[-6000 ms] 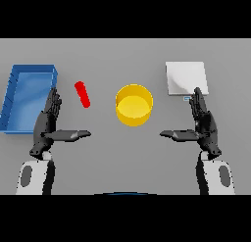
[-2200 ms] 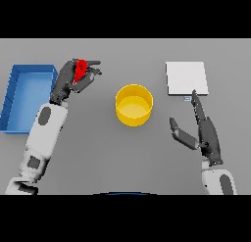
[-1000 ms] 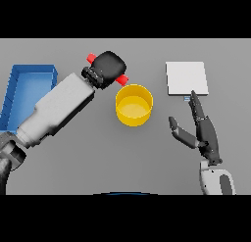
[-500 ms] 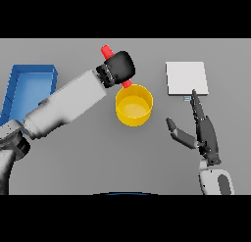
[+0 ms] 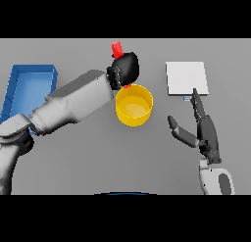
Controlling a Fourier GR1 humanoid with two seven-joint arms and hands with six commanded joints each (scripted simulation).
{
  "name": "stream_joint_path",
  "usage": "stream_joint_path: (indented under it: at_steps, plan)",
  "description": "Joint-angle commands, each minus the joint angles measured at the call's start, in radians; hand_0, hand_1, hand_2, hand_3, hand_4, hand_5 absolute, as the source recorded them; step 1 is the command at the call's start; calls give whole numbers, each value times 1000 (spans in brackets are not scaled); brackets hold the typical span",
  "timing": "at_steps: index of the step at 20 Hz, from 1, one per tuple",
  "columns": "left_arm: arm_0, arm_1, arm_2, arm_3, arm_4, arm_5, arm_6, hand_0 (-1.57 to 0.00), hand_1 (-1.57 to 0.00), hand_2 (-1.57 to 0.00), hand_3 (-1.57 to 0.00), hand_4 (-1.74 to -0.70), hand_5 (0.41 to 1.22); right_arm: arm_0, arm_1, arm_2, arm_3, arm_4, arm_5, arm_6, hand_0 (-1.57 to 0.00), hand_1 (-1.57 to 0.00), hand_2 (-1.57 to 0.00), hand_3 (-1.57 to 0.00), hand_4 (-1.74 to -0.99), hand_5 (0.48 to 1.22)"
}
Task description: Pick up the red beaker and tilt it to pour out 1 green nut into yellow bowl. Pick up the yellow bowl and place it on the metallic measuring scale.
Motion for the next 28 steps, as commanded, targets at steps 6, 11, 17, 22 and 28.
stream_joint_path:
  at_steps: [6,11,17,22,28]
  plan:
    - [-156,5,-45,-2,-66,-17,-73,-1571,-1571,-1571,-1570,-1731,1221,10,19,9,10,16,-17,-8,1,1,1,1,-1137,568]
    - [-326,61,68,140,-26,46,-80,-1571,-1571,-1571,-1571,-1720,1221,9,10,9,6,14,-9,-26,1,1,1,1,-1131,553]
    - [-419,171,437,375,252,-17,60,-1571,-1571,-1571,-1515,-1733,1221,-8,2,18,18,3,16,-42,1,1,1,1,-1104,576]
    - [-346,313,775,522,574,22,129,-1571,-1571,-1571,-1538,-1738,1221,-30,1,18,37,6,14,-42,1,1,1,1,-1118,595]
    - [-110,369,934,539,781,218,287,-1571,-1571,-1571,-1562,-1740,1221,-29,-14,30,47,23,23,-54,1,1,1,1,-1142,628]
